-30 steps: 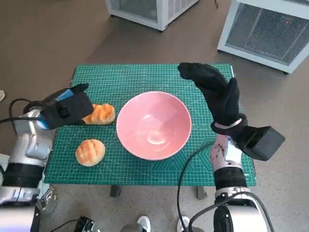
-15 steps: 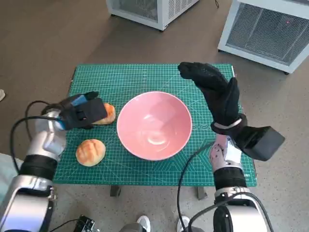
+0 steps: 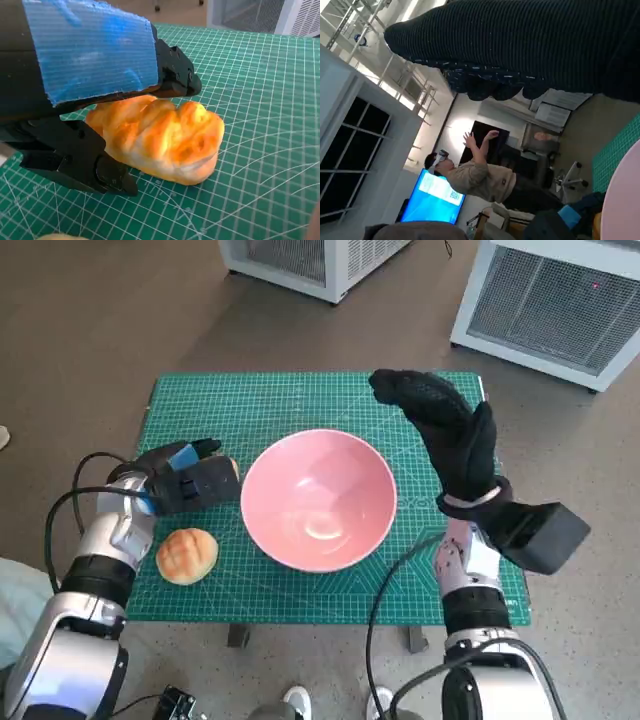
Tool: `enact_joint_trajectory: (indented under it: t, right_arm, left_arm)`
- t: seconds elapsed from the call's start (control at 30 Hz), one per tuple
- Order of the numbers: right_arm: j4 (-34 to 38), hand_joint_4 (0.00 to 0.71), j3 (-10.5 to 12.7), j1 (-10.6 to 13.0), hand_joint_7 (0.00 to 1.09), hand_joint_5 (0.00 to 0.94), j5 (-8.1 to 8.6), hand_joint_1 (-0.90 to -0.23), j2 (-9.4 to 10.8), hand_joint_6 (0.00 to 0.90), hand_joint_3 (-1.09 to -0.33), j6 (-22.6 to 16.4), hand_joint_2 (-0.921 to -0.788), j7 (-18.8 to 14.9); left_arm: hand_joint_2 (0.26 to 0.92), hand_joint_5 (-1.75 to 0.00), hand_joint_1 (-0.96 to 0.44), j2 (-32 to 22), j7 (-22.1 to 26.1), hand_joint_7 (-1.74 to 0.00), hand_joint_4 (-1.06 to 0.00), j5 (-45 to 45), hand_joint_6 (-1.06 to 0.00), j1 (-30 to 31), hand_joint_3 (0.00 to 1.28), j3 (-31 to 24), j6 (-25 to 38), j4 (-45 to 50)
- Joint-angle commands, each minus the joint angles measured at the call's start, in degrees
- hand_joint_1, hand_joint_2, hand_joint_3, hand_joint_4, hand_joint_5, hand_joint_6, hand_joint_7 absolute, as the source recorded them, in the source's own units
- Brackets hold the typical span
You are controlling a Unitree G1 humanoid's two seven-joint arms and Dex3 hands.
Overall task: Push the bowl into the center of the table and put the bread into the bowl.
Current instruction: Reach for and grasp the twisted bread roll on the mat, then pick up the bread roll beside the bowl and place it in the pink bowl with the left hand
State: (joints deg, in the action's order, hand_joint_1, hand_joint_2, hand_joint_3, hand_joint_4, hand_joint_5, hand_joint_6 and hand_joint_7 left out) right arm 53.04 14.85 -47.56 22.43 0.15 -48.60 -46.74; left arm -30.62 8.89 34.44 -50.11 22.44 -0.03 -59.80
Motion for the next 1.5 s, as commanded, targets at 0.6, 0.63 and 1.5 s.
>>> enact_joint_trajectory:
  t: [0.6, 0.63, 1.5]
  right_arm:
    - [-2.9, 0.185, -0.4, 3.4, 0.58, 0.000, 1.59, -0.693, 0.4, -0.001, -0.737, 3.8, -0.921, -0.9]
    - [-3.0, 0.185, -0.4, 3.4, 0.58, 0.000, 1.65, -0.693, 0.4, -0.001, -0.737, 3.9, -0.921, -1.0]
    - [-3.5, 0.184, -0.9, 4.1, 0.59, 0.000, 2.03, -0.693, 0.0, -0.001, -0.728, 4.6, -0.921, -1.5]
  left_arm:
    - [0.920, -1.33, 0.00, -2.2, -5.5, -1.05, -0.61, 1.1, -0.66, 0.0, 0.10, 0.7, -5.7, -0.5]
    - [0.920, -1.32, 0.00, -2.4, -5.6, -1.05, -0.61, 1.0, -0.65, 0.2, 0.10, 0.5, -5.7, -0.1]
    - [0.920, -1.14, 0.00, -4.6, -8.2, -1.17, -0.71, -3.5, -0.63, 17.2, 0.06, -16.5, -1.4, 54.6]
